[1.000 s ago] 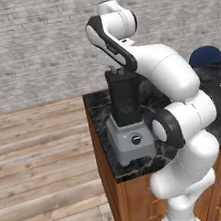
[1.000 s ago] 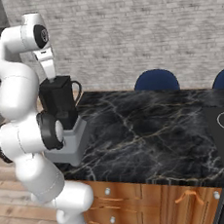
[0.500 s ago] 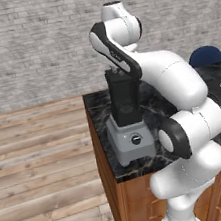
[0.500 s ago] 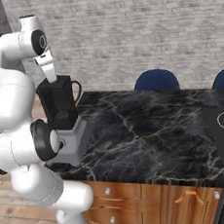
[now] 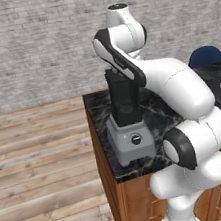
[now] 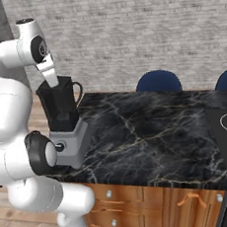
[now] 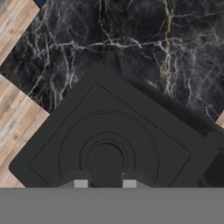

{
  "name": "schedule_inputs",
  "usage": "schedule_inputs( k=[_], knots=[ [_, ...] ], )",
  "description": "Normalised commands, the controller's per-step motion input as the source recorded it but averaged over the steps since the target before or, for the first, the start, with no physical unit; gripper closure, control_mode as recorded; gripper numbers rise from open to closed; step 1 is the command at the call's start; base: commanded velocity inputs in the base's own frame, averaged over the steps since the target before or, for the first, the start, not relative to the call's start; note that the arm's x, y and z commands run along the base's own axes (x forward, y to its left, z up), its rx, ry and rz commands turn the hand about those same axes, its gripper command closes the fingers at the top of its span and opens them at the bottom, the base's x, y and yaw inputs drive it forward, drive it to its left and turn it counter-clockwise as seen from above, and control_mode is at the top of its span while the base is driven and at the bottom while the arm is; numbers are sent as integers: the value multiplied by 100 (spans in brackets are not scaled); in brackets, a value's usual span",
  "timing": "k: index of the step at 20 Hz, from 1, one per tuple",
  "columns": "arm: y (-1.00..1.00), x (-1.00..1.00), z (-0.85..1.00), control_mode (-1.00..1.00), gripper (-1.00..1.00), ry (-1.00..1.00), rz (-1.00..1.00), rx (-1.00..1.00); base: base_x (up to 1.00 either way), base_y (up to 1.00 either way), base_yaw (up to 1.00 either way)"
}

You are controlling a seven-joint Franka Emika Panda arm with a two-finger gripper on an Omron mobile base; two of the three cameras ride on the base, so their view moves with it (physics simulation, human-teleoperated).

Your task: Close the lid blender by securely placing the lid on top.

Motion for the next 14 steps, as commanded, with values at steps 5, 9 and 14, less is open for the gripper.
schedule_inputs(
  k=[5,9,14],
  knots=[
    [0,0,-10,-100,-100,0,1,0,0,0,0],
    [0,0,0,-100,-100,0,2,0,0,0,0],
    [1,-2,0,-100,-100,0,5,0,0,0,0]
  ],
)
